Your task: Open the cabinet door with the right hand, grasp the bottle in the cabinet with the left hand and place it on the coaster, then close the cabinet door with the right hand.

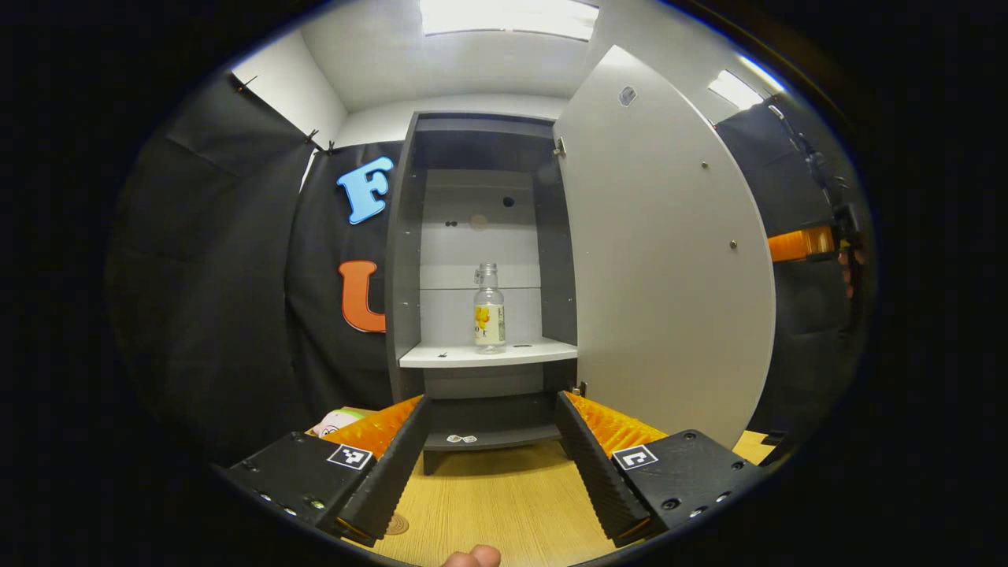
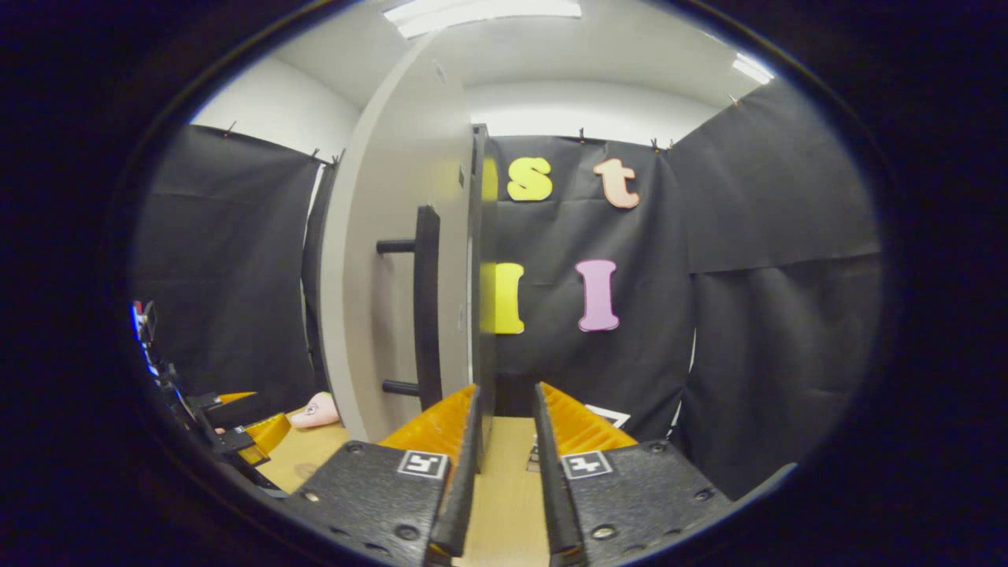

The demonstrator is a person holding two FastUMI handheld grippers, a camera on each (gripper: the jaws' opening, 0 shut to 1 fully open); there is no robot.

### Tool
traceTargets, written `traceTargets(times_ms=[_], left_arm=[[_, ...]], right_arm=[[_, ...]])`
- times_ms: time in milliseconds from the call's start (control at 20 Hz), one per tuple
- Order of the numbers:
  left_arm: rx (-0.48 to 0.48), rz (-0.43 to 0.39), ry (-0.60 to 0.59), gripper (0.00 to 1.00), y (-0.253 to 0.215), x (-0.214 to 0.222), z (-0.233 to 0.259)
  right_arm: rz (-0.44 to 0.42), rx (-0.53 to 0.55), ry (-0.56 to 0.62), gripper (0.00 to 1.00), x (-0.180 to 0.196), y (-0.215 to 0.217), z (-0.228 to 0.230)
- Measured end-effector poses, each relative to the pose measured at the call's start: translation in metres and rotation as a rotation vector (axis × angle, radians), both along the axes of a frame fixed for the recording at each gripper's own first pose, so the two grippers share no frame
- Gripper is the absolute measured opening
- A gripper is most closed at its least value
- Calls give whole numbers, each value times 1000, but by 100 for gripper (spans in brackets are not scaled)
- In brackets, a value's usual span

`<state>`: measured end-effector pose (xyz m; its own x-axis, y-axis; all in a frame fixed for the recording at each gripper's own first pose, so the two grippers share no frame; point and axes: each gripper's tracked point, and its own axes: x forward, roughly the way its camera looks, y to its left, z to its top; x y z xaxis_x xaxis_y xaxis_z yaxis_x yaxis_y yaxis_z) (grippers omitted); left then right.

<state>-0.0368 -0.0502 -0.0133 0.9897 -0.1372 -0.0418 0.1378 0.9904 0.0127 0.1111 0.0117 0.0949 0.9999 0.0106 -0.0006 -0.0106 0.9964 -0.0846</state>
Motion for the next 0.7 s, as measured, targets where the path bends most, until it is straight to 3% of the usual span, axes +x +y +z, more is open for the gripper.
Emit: traceTargets(times_ms=[50,100,250,350,500,700], left_arm=[[3,10,1,95,3,-1,0],[5,20,3,95,6,-2,0],[12,49,-12,94,16,-4,5],[23,63,-8,95,23,-5,5],[26,73,-5,95,27,-4,5],[31,71,-6,95,27,-3,6]], right_arm=[[-4,20,-7,49,2,0,1],[-4,39,-15,70,4,-1,3],[-26,67,-47,72,6,-12,8],[-21,96,-71,77,8,-15,12],[-41,77,-71,93,10,-20,9],[-39,68,-104,99,10,-16,13]])
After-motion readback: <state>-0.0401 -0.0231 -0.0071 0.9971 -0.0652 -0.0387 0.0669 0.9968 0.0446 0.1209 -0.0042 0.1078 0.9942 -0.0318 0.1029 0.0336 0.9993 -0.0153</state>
